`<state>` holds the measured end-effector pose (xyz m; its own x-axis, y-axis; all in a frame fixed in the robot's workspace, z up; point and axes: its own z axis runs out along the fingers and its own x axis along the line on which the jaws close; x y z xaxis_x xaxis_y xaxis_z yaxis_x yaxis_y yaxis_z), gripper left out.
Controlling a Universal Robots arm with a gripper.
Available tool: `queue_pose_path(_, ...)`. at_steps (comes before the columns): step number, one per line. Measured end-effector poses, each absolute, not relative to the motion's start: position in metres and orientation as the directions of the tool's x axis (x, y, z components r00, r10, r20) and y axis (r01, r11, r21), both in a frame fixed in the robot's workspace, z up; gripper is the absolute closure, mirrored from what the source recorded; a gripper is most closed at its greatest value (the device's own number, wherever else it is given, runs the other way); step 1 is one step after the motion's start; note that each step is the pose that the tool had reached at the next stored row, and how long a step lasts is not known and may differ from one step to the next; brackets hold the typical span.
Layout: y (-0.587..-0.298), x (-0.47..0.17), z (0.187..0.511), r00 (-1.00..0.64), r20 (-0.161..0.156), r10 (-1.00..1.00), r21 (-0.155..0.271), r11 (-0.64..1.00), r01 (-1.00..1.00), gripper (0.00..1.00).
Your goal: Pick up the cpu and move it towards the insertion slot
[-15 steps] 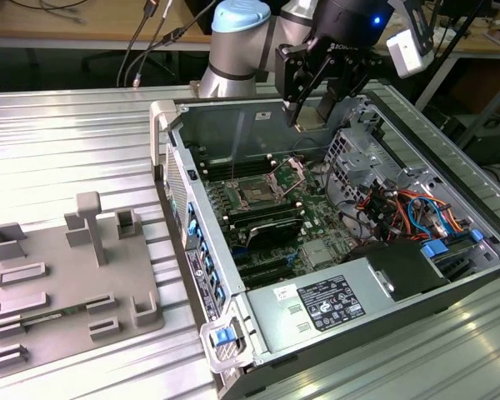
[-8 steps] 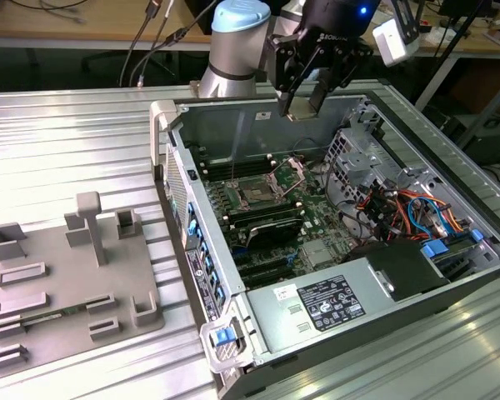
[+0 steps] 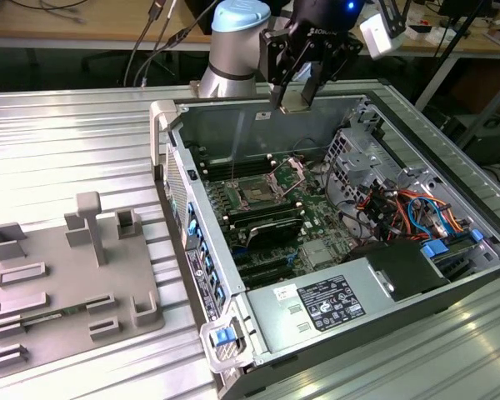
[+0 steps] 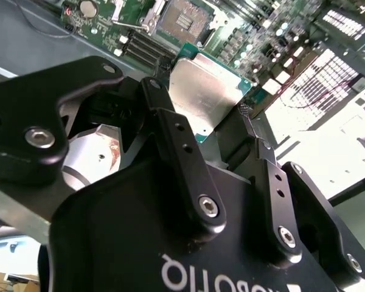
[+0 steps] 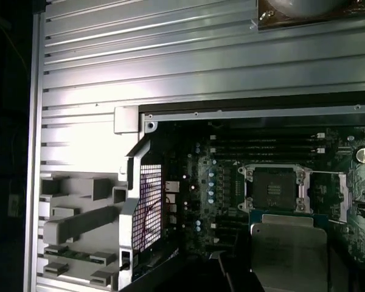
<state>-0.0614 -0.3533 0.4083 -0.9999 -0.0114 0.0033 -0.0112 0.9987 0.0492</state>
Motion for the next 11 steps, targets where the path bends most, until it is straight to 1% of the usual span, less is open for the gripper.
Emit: queue_pose_path(11,-0.327,-0.061,0.400,-1.000,0.003,-0.011,0.057,0.998,-0.011,0.45)
